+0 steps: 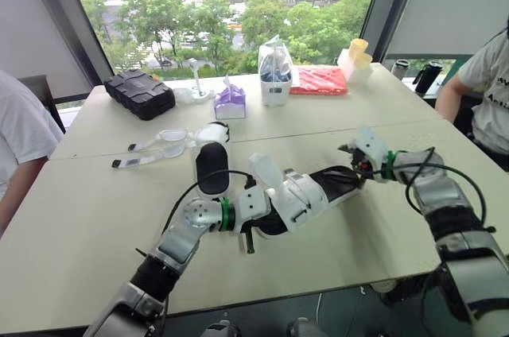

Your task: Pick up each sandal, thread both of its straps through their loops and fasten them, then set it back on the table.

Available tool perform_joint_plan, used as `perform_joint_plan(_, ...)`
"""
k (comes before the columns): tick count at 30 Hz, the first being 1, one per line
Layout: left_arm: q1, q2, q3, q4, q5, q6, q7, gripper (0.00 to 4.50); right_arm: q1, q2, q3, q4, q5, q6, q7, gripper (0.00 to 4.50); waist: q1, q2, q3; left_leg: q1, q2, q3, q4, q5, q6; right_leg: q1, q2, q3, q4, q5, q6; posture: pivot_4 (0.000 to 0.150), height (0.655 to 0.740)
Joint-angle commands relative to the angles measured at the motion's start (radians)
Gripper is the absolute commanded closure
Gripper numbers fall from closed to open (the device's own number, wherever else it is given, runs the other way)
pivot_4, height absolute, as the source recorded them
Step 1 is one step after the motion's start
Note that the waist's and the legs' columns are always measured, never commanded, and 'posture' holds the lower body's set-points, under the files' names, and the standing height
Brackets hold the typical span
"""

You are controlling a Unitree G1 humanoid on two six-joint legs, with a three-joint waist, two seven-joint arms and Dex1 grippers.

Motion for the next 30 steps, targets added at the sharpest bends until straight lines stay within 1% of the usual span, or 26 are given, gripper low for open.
perform_joint_plan(1,-0.002,0.002,-0.005,0.019,0.002,0.009,-0.004,4.5,0.043,-0.013,-0.034,-0.144,0.054,0.057,0.027,0.05,0.0,0.0,0.0,0.0,0.0,0.0,0.0,0.0,0.0,0.0,0.0,0.0,0.0,0.0,0.0,0.15,0.74)
perform_joint_plan(5,-0.016,0.003,0.003,0.035,-0.001,0.002,-0.01,4.5,0.116,-0.018,-0.044,-0.269,0.102,0.142,0.067,0.05,0.001,0.0,0.0,0.0,0.0,0.0,0.0,0.0,0.0,0.0,0.0,0.0,0.0,0.0,0.0,0.15,0.74)
perform_joint_plan(10,-0.081,0.011,0.043,0.111,0.002,-0.023,0.009,4.5,0.198,-0.054,-0.039,-0.462,0.194,0.287,0.169,0.05,0.004,0.0,0.0,0.0,0.0,0.0,0.001,0.0,0.0,0.001,-0.001,0.0,0.0,0.0,0.0,0.15,0.74)
perform_joint_plan(16,-0.097,0.01,0.054,0.139,0.002,-0.034,0.017,4.5,0.237,-0.082,-0.028,-0.544,0.21,0.348,0.183,0.05,0.003,-0.001,0.0,0.0,0.001,-0.001,0.001,0.0,0.0,0.0,-0.001,-0.001,0.0,0.0,0.0,0.15,0.74)
perform_joint_plan(19,-0.075,0.01,0.045,0.112,0.001,-0.027,0.014,4.5,0.227,-0.089,-0.021,-0.532,0.181,0.328,0.164,0.05,0.003,-0.001,0.0,0.0,0.001,-0.001,0.001,0.0,0.0,0.0,-0.001,-0.001,0.0,0.0,0.0,0.15,0.74)
perform_joint_plan(22,-0.046,0.017,0.031,0.069,-0.004,-0.007,0.0,4.5,0.169,-0.134,-0.004,-0.441,0.12,0.26,0.17,0.05,0.002,-0.001,0.0,0.0,0.001,0.0,0.001,0.0,0.0,0.0,-0.001,0.0,0.0,0.0,0.0,0.15,0.74)
perform_joint_plan(26,-0.026,0.026,0.021,0.047,0.005,0.005,-0.002,4.5,0.018,-0.138,-0.011,-0.302,0.137,0.266,0.206,0.05,0.0,0.0,0.001,0.0,0.001,0.001,0.001,0.0,0.0,0.0,-0.001,0.0,0.0,0.0,0.0,0.15,0.74)
perform_joint_plan(30,-0.037,0.026,0.018,0.069,0.017,-0.002,0.001,4.5,-0.17,-0.063,-0.006,-0.158,0.212,0.404,0.283,0.05,0.0,-0.001,0.001,0.0,0.002,0.0,0.0,0.0,0.0,0.0,-0.001,0.0,0.0,0.0,0.0,0.15,0.74)
